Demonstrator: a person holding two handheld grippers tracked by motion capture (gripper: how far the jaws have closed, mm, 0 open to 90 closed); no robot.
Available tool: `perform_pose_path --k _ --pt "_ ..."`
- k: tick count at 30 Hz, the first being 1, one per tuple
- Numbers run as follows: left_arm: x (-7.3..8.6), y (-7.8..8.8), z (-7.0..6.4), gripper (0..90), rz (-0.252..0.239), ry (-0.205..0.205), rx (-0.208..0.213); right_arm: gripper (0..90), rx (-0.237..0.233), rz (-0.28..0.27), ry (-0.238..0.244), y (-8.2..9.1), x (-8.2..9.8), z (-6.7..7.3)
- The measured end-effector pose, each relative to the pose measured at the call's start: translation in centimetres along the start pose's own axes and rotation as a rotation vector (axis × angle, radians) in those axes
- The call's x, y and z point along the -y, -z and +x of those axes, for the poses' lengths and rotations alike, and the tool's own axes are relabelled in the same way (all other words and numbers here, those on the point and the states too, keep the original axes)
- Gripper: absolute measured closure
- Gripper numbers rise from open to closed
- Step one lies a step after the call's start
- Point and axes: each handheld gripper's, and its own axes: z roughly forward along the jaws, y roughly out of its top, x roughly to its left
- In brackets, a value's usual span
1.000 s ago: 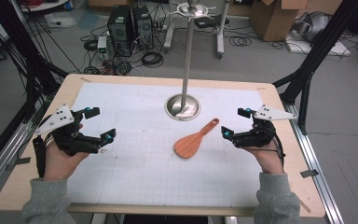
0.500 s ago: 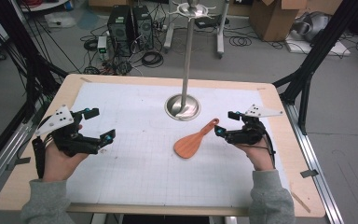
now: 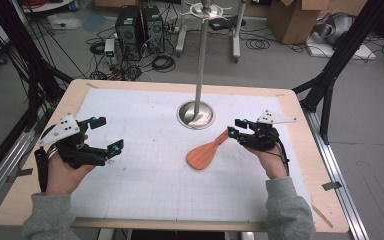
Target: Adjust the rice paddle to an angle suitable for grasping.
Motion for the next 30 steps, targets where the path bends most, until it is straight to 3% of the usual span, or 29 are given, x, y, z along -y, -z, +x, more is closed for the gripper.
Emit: perform_pose_path --k 2,6,13,20,30 --pt "0.1 0.1 0.0 2.5 0.005 0.002 -0.001 56.4 0.032 0.014 0.003 -0.4 0.1 0.0" --pt "0.2 0.4 0.0 2.5 0.008 0.006 -0.015 67.1 0.047 0.043 0.011 -1.4 0.5 -0.2" --pt "0.4 1.4 0.2 2.6 0.008 0.01 -0.033 82.0 0.034 0.082 0.043 -2.9 0.8 -0.2" --pt "0.6 1.9 0.1 2.5 0.008 0.018 -0.042 89.0 -0.002 0.104 0.037 -4.1 0.8 0.0" --pt "0.9 2.2 0.1 2.5 0.018 0.019 -0.047 89.1 -0.043 0.146 0.046 -6.4 1.1 0.5"
